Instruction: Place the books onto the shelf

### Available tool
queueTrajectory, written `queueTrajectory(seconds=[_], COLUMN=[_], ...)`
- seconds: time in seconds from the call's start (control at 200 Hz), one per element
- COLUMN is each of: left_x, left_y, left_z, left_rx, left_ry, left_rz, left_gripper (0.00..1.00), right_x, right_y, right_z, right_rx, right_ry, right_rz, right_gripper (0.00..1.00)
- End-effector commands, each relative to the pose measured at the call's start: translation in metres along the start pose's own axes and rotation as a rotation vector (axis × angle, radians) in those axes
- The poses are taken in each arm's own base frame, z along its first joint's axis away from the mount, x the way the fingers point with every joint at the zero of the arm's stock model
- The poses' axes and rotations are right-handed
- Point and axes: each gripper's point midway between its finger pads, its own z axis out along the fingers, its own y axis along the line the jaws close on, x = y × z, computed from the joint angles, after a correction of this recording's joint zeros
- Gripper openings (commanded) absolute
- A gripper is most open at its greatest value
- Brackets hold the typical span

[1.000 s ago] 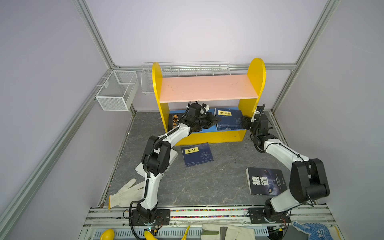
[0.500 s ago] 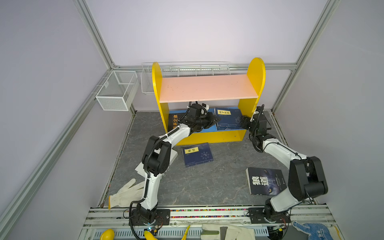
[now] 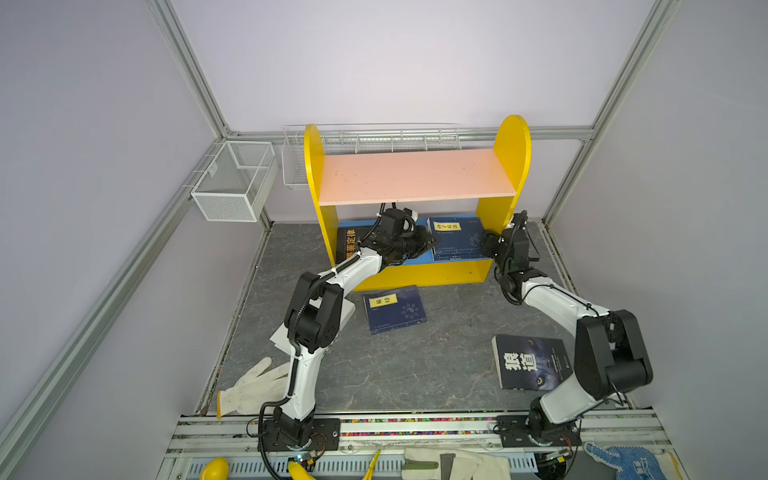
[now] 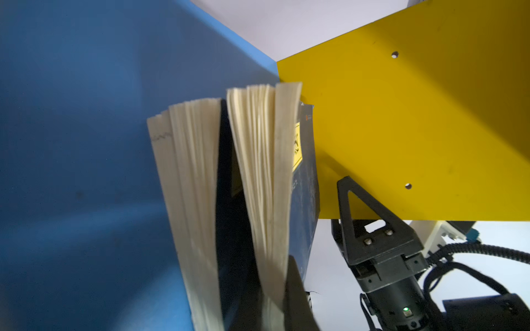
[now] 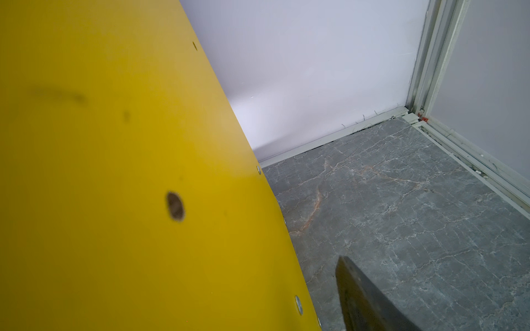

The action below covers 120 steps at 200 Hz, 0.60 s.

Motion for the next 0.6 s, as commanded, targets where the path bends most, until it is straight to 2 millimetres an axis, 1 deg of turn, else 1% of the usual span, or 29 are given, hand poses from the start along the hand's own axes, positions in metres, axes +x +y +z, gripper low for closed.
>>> queueTrajectory(seconds=[0.0, 0.15, 0.18, 0.32, 0.475, 0.595], left_x=[0.001, 0.002, 0.002, 0.003, 0.002, -0.003], left_y=[-0.015, -0.016, -0.016, -0.018, -0.017, -0.019], left_z=[0.007, 0.006, 0.006, 0.003, -0.002, -0.007], left_rx=[-0.004, -0.012, -0.012, -0.017, -0.047, -0.079], left_ry=[-0.011, -0.009, -0.006, -0.008, -0.013, -0.023], left_rz=[0.053, 0.054, 0.053, 0.055, 0.071, 0.091], left_gripper=[0.07, 0.22, 0.27, 0.42, 0.52, 0.58], right_x=[0.071, 0.08, 0.081, 0.084, 0.085, 0.086], right_y=[-0.003, -0.008, -0.009, -0.012, -0.013, -0.015], right_z=[0.005, 0.005, 0.005, 0.004, 0.003, 0.002], right_rx=[0.014, 0.037, 0.043, 0.054, 0.062, 0.069], right_ry=[0.181, 0.194, 0.197, 0.201, 0.203, 0.206], right_rz=[-0.098, -0.108, -0.11, -0.113, -0.115, -0.115], right_gripper=[0.76, 0.76, 0.76, 0.76, 0.75, 0.75])
